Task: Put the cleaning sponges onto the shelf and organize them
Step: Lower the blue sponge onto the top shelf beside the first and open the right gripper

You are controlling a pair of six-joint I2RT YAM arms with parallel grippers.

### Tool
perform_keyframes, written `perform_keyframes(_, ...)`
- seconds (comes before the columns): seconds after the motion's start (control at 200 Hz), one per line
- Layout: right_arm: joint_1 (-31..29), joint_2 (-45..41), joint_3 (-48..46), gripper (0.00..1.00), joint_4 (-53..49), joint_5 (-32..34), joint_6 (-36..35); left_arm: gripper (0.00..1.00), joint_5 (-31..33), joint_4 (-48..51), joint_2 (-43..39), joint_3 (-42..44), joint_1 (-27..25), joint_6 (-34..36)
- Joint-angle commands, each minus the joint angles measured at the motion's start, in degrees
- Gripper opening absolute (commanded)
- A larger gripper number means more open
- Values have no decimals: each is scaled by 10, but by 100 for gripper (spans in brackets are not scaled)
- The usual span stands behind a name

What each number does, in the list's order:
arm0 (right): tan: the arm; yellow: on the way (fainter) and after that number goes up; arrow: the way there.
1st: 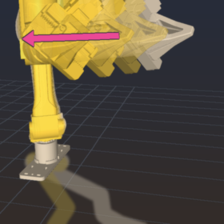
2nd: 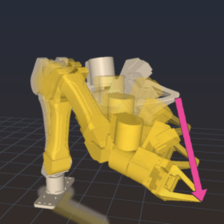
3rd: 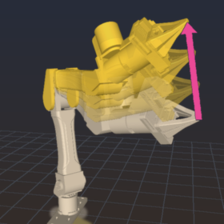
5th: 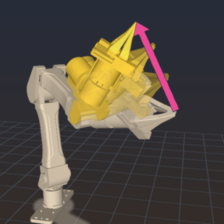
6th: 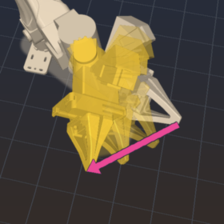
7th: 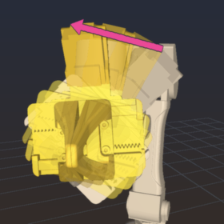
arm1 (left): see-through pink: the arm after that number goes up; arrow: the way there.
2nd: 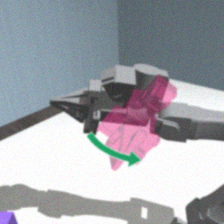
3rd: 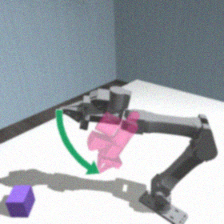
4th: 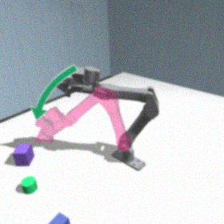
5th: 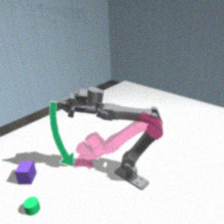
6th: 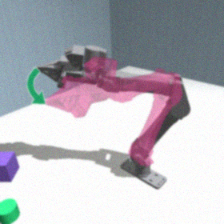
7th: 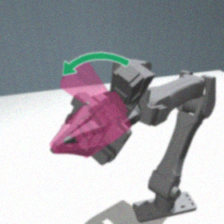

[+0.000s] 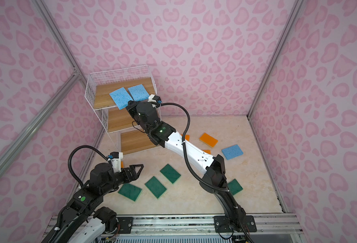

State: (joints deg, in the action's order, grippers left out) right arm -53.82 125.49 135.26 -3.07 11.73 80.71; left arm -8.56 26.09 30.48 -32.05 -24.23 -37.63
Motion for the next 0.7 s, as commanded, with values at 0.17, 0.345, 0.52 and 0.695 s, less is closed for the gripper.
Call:
perform_keyframes(0.17, 11, 5, 8, 0, -15, 28, 34, 97, 2, 10, -9, -5, 0, 2)
perform_keyframes(0.345, 16, 4, 7, 0, -19, 35, 35, 97, 2, 12, -9, -5, 1, 3)
perform_keyframes(0.52, 19, 0, 5, 0, -16, 44, 26, 97, 2, 12, -8, -5, 1, 4)
perform_keyframes(0.695, 21, -6, -6, 0, 5, 53, 20, 97, 5, 12, -9, -4, 1, 7)
